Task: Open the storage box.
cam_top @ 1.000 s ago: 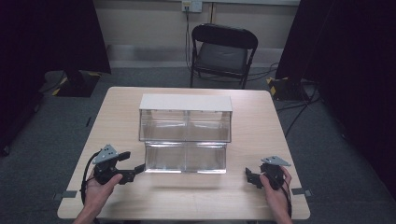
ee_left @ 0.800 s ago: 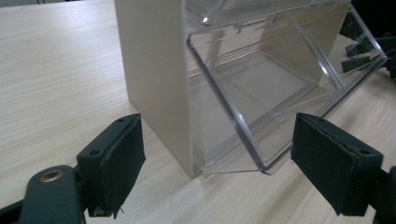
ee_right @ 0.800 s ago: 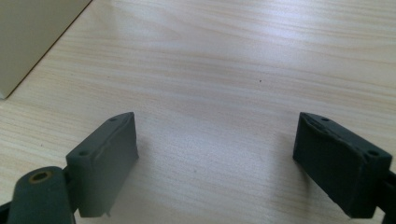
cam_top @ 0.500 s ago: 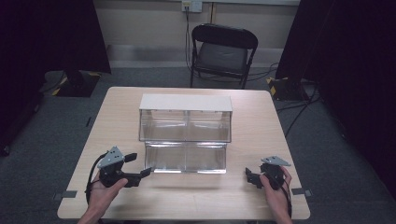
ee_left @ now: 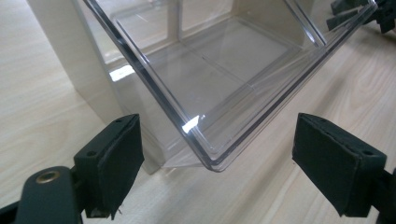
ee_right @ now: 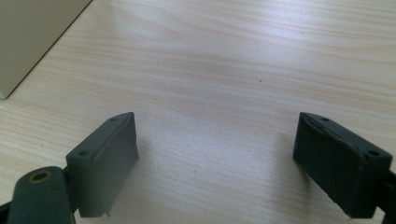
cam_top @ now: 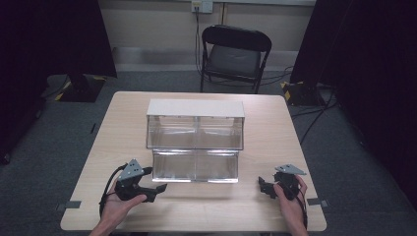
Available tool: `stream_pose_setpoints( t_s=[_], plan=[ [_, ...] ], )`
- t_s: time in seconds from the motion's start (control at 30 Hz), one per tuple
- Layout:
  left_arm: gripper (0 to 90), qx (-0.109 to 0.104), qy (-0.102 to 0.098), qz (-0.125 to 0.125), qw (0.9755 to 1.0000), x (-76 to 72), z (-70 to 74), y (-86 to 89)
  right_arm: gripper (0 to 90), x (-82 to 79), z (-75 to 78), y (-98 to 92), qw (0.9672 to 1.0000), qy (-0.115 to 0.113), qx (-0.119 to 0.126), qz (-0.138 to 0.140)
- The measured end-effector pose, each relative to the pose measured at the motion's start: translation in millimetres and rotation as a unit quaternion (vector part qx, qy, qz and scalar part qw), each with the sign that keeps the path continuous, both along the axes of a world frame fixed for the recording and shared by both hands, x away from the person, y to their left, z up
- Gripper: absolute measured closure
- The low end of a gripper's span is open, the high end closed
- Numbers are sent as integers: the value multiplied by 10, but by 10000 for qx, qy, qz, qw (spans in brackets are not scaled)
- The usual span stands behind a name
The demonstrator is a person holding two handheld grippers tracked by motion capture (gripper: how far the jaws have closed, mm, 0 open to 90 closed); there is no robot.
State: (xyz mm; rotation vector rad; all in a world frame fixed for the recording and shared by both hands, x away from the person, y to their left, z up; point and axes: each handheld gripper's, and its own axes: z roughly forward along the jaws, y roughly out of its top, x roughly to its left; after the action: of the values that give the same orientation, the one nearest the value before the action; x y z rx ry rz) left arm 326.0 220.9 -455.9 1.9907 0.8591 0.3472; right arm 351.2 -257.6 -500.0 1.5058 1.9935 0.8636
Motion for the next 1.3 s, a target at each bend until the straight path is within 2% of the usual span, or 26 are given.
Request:
stream_pose_setpoints(
  t_s=[0.1, 0.13, 0.27, 0.47, 0.57, 0.97, 1.3],
  plan=[
    [163, 45, -6, 62, 10000, 12, -16, -8, 129, 1, 0, 1, 10000, 0, -2, -1],
    [163, 126, -12, 49, 9999, 44, -46, -1, 128, 1, 0, 1, 10000, 0, -3, 0],
    [163, 149, -19, 114, 9998, 76, -78, 19, 128, 1, 0, 1, 10000, -1, 2, 4],
    [159, 15, 58, 167, 9998, 98, -107, 53, 128, 1, 0, 1, 10000, -1, 1, 4],
    [158, -39, 28, 120, 9999, 89, -103, 40, 128, 2, 0, 1, 10000, 0, -5, -1],
    [173, -81, -8, 83, 9999, 71, -98, 8, 128, 2, 0, 1, 10000, -1, 0, 4],
    [206, -154, 51, 41, 9999, 67, -101, 0, 128, 2, 0, 1, 10000, 0, 1, 4]
  ],
)
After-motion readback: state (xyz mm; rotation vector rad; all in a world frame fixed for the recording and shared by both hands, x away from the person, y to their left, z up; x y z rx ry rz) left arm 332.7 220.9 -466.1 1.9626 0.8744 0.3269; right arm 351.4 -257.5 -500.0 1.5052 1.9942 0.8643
